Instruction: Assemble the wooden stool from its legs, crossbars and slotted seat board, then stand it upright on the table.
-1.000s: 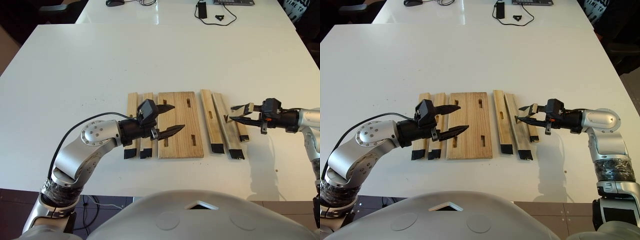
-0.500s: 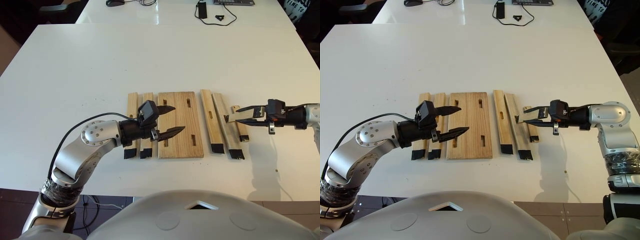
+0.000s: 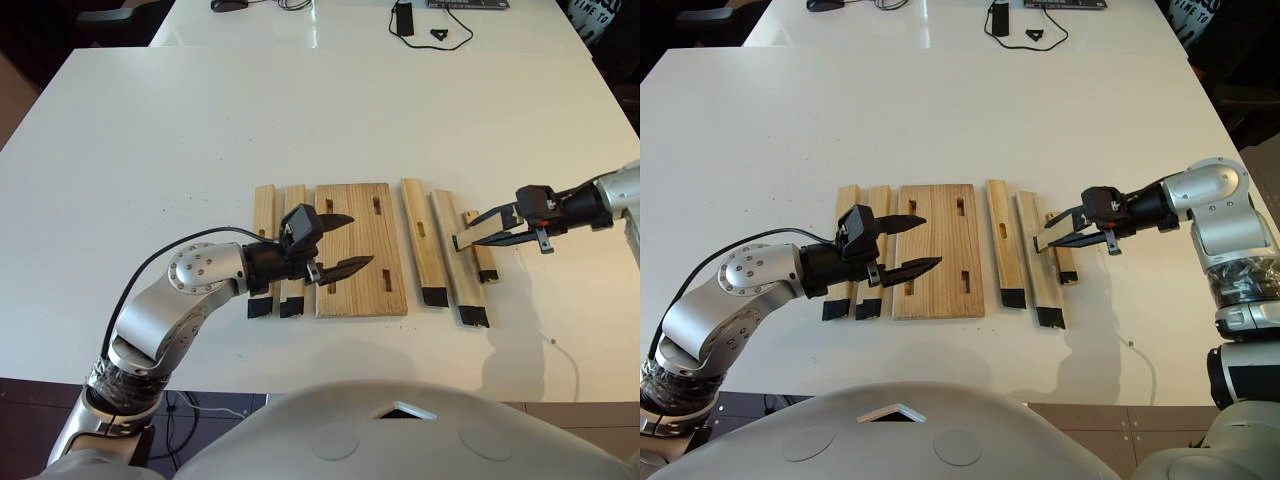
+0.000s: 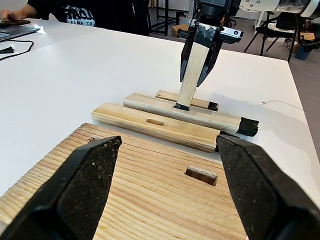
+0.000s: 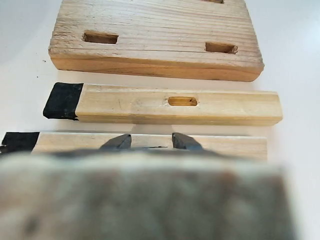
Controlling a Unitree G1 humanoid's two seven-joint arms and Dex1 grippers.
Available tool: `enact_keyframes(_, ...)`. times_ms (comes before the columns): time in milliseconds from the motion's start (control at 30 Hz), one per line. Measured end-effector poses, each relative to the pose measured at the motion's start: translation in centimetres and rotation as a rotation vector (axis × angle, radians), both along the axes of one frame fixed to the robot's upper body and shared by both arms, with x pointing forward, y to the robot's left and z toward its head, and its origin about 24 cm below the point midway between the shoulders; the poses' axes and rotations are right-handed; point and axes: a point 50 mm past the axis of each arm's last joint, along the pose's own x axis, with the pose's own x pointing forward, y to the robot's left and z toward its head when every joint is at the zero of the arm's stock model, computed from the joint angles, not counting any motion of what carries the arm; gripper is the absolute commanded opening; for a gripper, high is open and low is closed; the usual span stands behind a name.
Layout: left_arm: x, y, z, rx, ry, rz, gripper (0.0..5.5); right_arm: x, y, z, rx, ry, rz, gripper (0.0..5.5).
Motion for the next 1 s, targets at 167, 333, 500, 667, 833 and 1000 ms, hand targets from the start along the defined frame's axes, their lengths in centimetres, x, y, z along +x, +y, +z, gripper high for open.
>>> enact_keyframes(167,0.0,-0.4,0.0,-0.012,-0.003,-0.008,3.54,1.6,2.1,0.0,-0.008,0.05,0.042,1.28)
enact_keyframes(333,0.0,-0.6,-0.1,-0.014,-0.001,-0.015,3.54,1.8,2.5,-0.6,-0.004,0.063,0.059,1.28)
enact_keyframes(500,-0.1,-0.6,-0.2,-0.01,0.004,-0.014,3.54,1.6,2.5,-0.8,0.0,0.056,0.063,1.28)
enact_keyframes(667,-0.2,-0.7,-0.4,-0.005,0.007,-0.009,3.54,1.8,2.9,-0.4,-0.013,0.041,0.083,1.28)
enact_keyframes(833,-0.2,-1.2,-0.6,-0.019,0.009,0.006,3.54,2.4,3.6,-0.3,-0.009,0.072,0.075,1.28)
enact_keyframes(1000,-0.2,-1.3,-0.7,-0.017,0.005,0.014,3.54,2.1,3.7,-0.8,0.049,0.089,0.046,1.28)
